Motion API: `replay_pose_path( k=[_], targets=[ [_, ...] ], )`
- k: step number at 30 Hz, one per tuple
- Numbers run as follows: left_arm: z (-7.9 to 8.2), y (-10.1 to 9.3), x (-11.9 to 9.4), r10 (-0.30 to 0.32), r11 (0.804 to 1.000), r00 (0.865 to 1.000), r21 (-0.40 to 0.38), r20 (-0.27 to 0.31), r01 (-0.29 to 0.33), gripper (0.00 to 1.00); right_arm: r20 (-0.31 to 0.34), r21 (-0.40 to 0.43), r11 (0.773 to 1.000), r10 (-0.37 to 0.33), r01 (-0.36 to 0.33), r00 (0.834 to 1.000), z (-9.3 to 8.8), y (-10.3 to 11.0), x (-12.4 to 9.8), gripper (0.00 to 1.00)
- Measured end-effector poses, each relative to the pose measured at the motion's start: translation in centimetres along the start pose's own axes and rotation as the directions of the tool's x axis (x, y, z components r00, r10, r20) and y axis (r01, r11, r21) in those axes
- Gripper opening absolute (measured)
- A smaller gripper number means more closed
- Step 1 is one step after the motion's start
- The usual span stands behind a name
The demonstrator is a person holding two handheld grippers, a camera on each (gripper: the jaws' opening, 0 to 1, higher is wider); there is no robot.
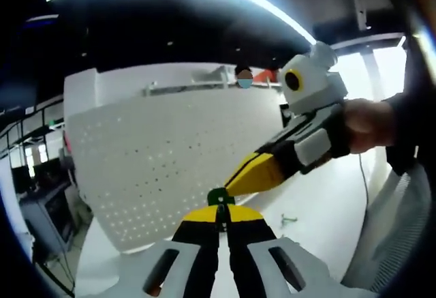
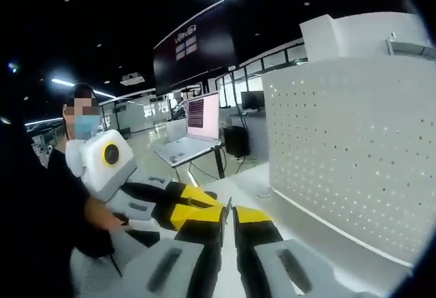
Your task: Insert the hook assembly into the mounting plate slot until the hook locks in place.
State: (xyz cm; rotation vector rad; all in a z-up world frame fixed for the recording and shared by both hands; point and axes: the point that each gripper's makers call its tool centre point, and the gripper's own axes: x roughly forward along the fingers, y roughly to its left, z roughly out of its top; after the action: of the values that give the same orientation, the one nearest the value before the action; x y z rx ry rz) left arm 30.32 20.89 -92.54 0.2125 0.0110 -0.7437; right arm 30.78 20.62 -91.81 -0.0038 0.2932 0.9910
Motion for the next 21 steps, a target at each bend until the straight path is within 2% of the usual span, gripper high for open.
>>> replay_pose_path(
  k=[6,11,14,18,20,21],
  targets=[
    [-0.09,-0.04,0.07,0.000,1.000,1.000,0.000,-0.004,0.000,0.03,0.004,-0.003,1.000,0.007,-0.007,1.000,0.19,0.31,-0.07,0.01],
    [-0.15,-0.09,0.17,-0.002,1.000,1.000,-0.003,-0.004,0.002,0.03,-0.007,-0.040,0.999,-0.001,0.001,1.000,0.03,0.42,-0.03,0.01],
    [-0.21,-0.13,0.20,-0.003,1.000,1.000,-0.004,-0.006,0.003,0.03,-0.025,-0.145,0.989,-0.021,0.017,0.999,0.04,0.51,-0.10,0.01],
    [-0.24,-0.10,0.20,-0.003,1.000,1.000,-0.007,-0.006,0.003,0.03,-0.034,-0.167,0.986,-0.023,0.017,0.999,0.09,0.73,-0.08,0.01],
    [-0.23,-0.12,0.19,-0.003,1.000,1.000,-0.005,-0.006,0.003,0.03,-0.048,-0.241,0.970,-0.035,0.023,0.998,0.04,0.69,-0.10,0.01],
    [-0.27,-0.13,0.17,-0.003,1.000,1.000,-0.004,-0.009,0.003,0.03,-0.050,-0.249,0.968,-0.037,0.023,0.998,-0.01,0.81,-0.07,0.01]
  ],
)
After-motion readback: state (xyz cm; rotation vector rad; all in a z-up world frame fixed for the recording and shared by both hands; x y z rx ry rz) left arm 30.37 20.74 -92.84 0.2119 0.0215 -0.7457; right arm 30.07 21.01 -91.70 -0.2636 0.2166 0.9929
